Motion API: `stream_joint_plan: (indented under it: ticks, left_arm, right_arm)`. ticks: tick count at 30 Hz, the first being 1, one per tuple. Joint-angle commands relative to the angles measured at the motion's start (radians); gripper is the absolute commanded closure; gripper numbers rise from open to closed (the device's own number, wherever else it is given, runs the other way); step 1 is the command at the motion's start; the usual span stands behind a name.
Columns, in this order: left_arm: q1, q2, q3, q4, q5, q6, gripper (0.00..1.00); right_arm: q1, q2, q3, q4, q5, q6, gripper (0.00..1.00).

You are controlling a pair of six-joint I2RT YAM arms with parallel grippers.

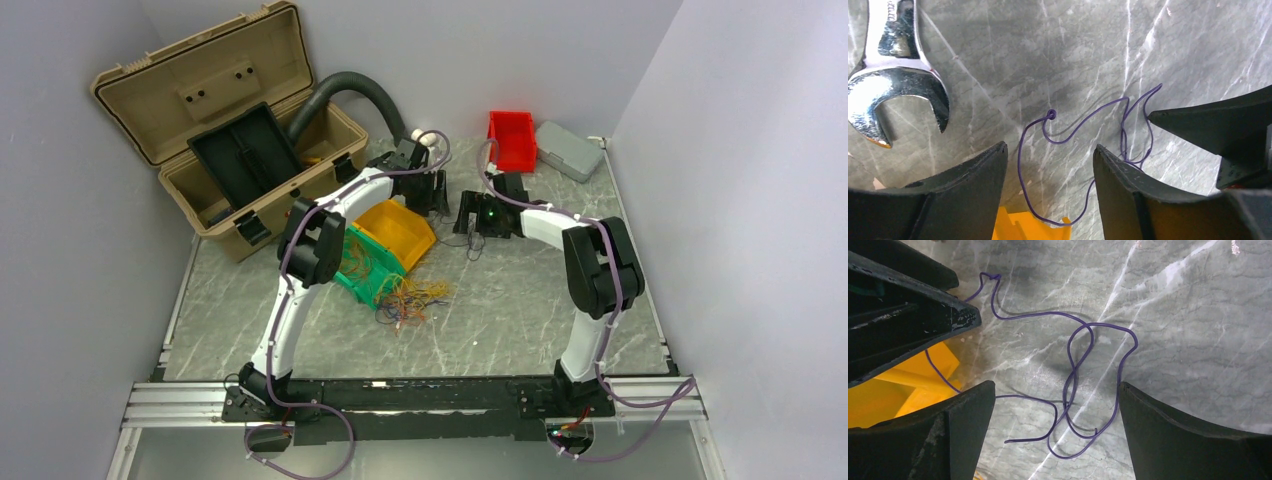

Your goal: Untangle the cables

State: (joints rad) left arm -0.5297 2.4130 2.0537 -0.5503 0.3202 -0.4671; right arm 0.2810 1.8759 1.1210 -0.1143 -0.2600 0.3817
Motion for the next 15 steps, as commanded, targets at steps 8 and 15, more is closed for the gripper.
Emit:
stream_joint_plan:
  ticks: [8,15]
  left_arm:
    - [0.002,-0.021,-0.038,0.078,0.109,-0.033,0.43]
    - [0.004,-0.037,-0.065,0.119,0.147,-0.050,0.44]
  right_arm:
    - [0.108,0.005,-0.048,-0.209,0.115,-0.075,0.11]
    - [0.179,0.055,0.023,-0.268,0.217,-0.115,0.10]
